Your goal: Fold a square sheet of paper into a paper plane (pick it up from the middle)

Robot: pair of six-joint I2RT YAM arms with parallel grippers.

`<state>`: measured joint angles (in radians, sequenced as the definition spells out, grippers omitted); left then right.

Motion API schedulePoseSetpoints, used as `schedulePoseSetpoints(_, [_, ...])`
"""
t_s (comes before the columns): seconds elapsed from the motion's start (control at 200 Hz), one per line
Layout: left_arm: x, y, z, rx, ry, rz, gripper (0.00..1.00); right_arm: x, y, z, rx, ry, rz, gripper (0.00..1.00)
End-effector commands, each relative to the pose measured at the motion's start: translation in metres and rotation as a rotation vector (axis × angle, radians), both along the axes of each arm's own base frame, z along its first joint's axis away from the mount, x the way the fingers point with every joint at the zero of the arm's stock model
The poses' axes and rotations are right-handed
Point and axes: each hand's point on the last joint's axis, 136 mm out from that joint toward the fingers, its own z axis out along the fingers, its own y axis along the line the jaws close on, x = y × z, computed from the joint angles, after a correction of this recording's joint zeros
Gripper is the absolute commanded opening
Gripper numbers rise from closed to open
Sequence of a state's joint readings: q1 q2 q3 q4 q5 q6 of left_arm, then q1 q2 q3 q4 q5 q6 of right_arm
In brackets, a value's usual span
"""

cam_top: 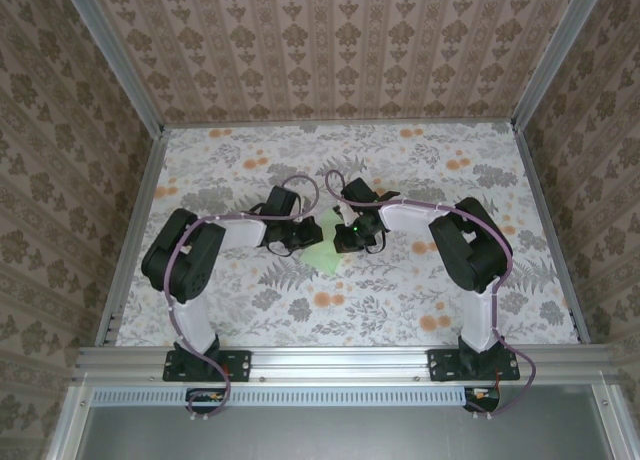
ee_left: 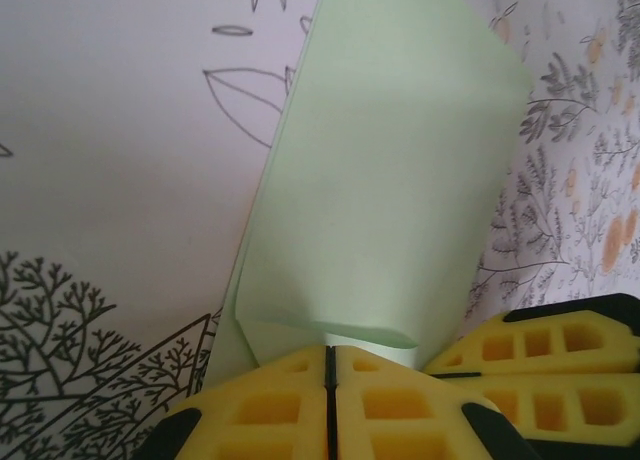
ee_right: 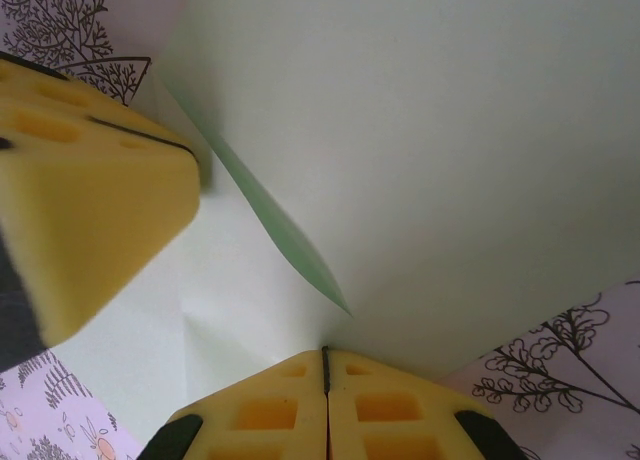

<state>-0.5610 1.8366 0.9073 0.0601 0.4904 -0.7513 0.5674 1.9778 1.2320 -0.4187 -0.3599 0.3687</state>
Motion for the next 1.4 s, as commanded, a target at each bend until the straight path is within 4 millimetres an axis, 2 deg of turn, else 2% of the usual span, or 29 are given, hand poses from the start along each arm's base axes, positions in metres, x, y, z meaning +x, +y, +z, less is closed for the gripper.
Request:
schedulePoseSetpoints(0.0, [-0.008, -0.001, -0.011, 0.013, 0.044, -0.001, 0.1, -0.026, -0.037, -0.047, -0.185, 0.117, -0.009, 0.07])
schedulePoseSetpoints(0.125, [-0.016, 0.01, -0.027, 0.105, 0.078, 0.017, 0.09, -0.019, -0.026, -0.031, -0.133, 0.087, -0.002, 0.07])
schedulePoseSetpoints(0.35, [-0.033, 0.032, -0.054, 0.283, 0.161, 0.027, 0.09, -0.003, 0.002, 0.037, 0.061, -0.034, -0.024, 0.09])
schedulePoseSetpoints(0.435, [-0.037, 0.036, -0.061, 0.31, 0.18, 0.033, 0.09, -0.008, 0.004, 0.048, 0.09, -0.048, -0.044, 0.1])
schedulePoseSetpoints(0.565, [-0.039, 0.038, -0.064, 0.322, 0.196, 0.044, 0.08, -0.026, 0.009, 0.05, 0.116, -0.037, -0.069, 0.1])
schedulePoseSetpoints(0.795, [-0.04, 0.038, -0.068, 0.323, 0.213, 0.053, 0.08, -0.055, 0.035, 0.044, 0.117, -0.023, -0.066, 0.1])
schedulePoseSetpoints(0.985, [-0.04, 0.037, -0.069, 0.315, 0.218, 0.055, 0.08, -0.054, 0.042, 0.027, 0.091, -0.007, -0.082, 0.09])
schedulePoseSetpoints(1.195, [-0.041, 0.038, -0.069, 0.315, 0.219, 0.062, 0.08, -0.047, 0.047, 0.024, 0.081, -0.009, -0.078, 0.09])
schedulePoseSetpoints(1.395, [-0.042, 0.038, -0.072, 0.317, 0.228, 0.066, 0.08, -0.042, 0.043, 0.017, 0.039, -0.013, -0.087, 0.09])
